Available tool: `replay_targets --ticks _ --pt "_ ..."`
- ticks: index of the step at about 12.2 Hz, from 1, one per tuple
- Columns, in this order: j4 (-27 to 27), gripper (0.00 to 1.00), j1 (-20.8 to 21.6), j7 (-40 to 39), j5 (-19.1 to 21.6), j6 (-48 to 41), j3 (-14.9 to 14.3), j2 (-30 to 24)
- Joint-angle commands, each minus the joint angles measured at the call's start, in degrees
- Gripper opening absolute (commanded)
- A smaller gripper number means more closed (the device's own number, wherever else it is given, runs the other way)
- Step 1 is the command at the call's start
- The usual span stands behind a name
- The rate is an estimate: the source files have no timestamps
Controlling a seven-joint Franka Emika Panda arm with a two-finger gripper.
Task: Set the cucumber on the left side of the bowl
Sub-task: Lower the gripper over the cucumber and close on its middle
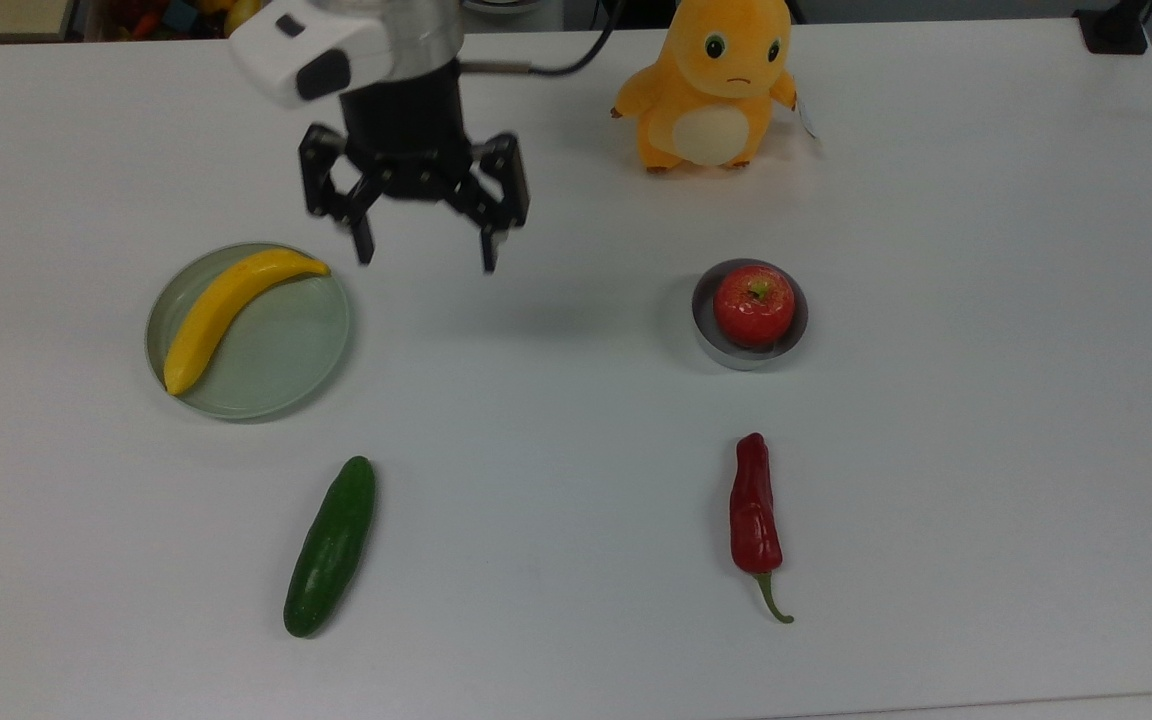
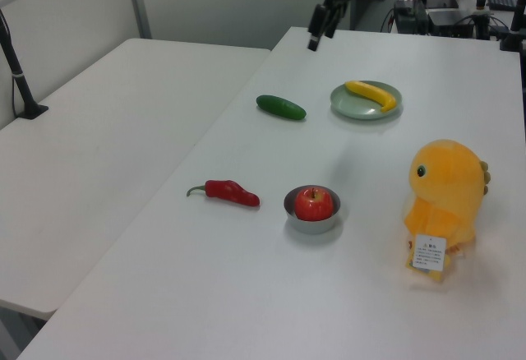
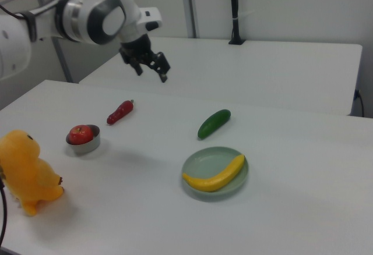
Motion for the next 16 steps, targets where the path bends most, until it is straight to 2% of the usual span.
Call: replay_targets --ticks 1,5,10,12,14,16 --pt "2.3 1.00 -1.7 2.8 -2.1 10.5 -0.1 6.5" --pt "2.3 1.00 -3.6 3.1 -2.1 23.0 -0.1 13.3" --pt "2.1 1.00 -4.0 3.6 -4.0 33.7 -0.4 19.4" --pt "2.2 1.00 -4.3 3.6 -4.6 37.6 -0.4 21.8" --pt "1.9 1.00 -4.3 3.7 -7.1 38.6 -0.4 23.2" --pt "1.8 1.00 -4.9 3.7 -7.6 39.9 -0.4 24.0"
